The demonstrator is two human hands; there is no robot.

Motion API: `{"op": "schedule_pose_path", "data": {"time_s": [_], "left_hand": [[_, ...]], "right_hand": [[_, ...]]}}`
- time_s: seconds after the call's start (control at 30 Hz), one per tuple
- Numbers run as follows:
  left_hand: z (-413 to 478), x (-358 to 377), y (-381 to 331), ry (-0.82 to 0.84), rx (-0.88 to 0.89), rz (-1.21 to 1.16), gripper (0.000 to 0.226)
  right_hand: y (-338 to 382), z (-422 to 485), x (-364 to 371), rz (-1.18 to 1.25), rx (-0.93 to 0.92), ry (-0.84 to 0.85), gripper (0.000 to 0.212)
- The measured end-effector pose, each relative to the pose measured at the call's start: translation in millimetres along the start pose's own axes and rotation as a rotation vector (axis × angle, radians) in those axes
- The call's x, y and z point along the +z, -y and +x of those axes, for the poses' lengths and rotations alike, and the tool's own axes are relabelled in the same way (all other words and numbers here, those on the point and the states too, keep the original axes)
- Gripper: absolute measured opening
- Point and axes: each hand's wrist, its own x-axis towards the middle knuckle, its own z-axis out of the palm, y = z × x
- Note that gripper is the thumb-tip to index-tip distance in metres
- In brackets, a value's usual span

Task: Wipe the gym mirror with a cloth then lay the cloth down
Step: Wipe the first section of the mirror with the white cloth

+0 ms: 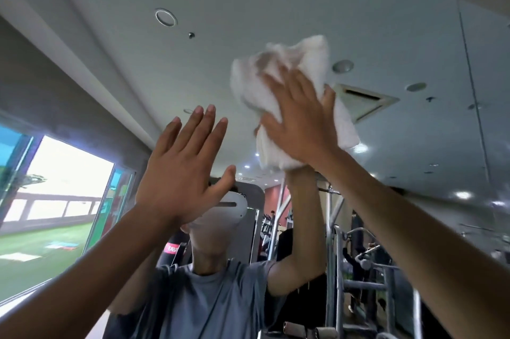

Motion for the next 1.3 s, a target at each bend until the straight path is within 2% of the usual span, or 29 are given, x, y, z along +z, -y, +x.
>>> {"op": "schedule_pose_path", "data": {"time_s": [0.07,0.1,0.13,0.17,0.23,0.33,0.37,0.43,0.53,0.6,0.63,0.7,0.8,0.87,0.9,0.93,0.97,1.1,1.13,1.17,1.2,1.3], "left_hand": [[0.4,-0.9,-0.2,-0.024,-0.001,-0.007,0.073],[0.0,-1.0,-0.3,-0.028,-0.002,-0.006,0.073],[-0.6,-0.9,-0.5,-0.025,-0.003,-0.006,0.073],[-0.8,-0.6,-0.6,-0.021,0.0,-0.005,0.073],[-1.3,-0.1,0.5,-0.014,0.006,-0.001,0.073],[-0.1,-0.2,2.3,-0.007,0.016,-0.009,0.073],[-0.1,-0.4,2.6,-0.006,0.015,-0.013,0.073],[-1.8,-0.4,2.3,-0.016,0.003,-0.02,0.073],[-4.8,0.8,1.6,-0.041,0.001,-0.027,0.071],[-6.8,1.7,3.6,-0.039,0.009,-0.014,0.07],[-7.4,2.2,5.2,-0.032,0.019,-0.005,0.071],[-8.7,2.9,8.0,-0.021,0.05,0.003,0.071],[-11.2,2.8,11.8,-0.023,0.078,-0.005,0.071],[-11.3,2.4,12.3,-0.023,0.086,-0.009,0.071],[-11.2,2.2,12.2,-0.023,0.09,-0.01,0.071],[-11.4,1.8,12.1,-0.025,0.092,-0.013,0.071],[-11.4,1.1,12.4,-0.03,0.094,-0.017,0.071],[-7.6,-7.8,28.2,-0.012,0.18,0.04,0.07],[-5.0,-11.8,36.2,-0.004,0.221,0.065,0.07],[-1.7,-15.7,44.7,0.004,0.253,0.085,0.07],[2.0,-20.2,54.2,0.014,0.266,0.101,0.07],[13.2,-33.0,81.5,0.065,0.171,0.131,0.072]], "right_hand": [[-27.0,-16.8,-7.6,0.037,-0.384,0.072,0.067],[-46.1,-20.8,-10.0,0.033,-0.504,0.099,0.066],[-64.0,-21.8,-12.8,0.017,-0.533,0.119,0.067],[-79.5,-18.6,-14.1,0.012,-0.472,0.119,0.067],[-92.4,-2.8,-12.8,0.024,-0.201,0.054,0.067],[-60.1,27.6,-4.9,-0.004,0.278,-0.08,0.064],[-42.0,33.7,-2.4,-0.008,0.357,-0.081,0.063],[-11.7,31.3,3.5,-0.006,0.289,-0.053,0.063],[-4.0,0.6,-1.0,0.009,-0.123,0.005,0.066],[-26.0,-17.7,-6.7,0.021,-0.402,0.072,0.066],[-40.5,-23.6,-9.8,0.014,-0.48,0.081,0.065],[-65.5,-25.2,-13.6,-0.007,-0.419,0.06,0.065],[-67.3,0.6,-8.5,-0.049,0.019,-0.041,0.068],[-40.6,25.2,-1.9,-0.047,0.32,-0.078,0.072],[-23.0,33.5,-1.1,-0.031,0.399,-0.065,0.073],[-7.4,35.9,-0.3,-0.03,0.402,-0.048,0.072],[4.4,32.6,1.4,-0.043,0.329,-0.036,0.072],[-5.6,-12.3,-7.9,-0.011,-0.345,0.101,0.066],[-21.0,-17.7,-11.7,-0.004,-0.448,0.134,0.065],[-36.9,-19.6,-14.4,-0.013,-0.469,0.158,0.066],[-48.5,-18.1,-15.7,-0.016,-0.406,0.161,0.066],[-49.1,8.0,-11.4,-0.02,0.004,0.025,0.067]]}}
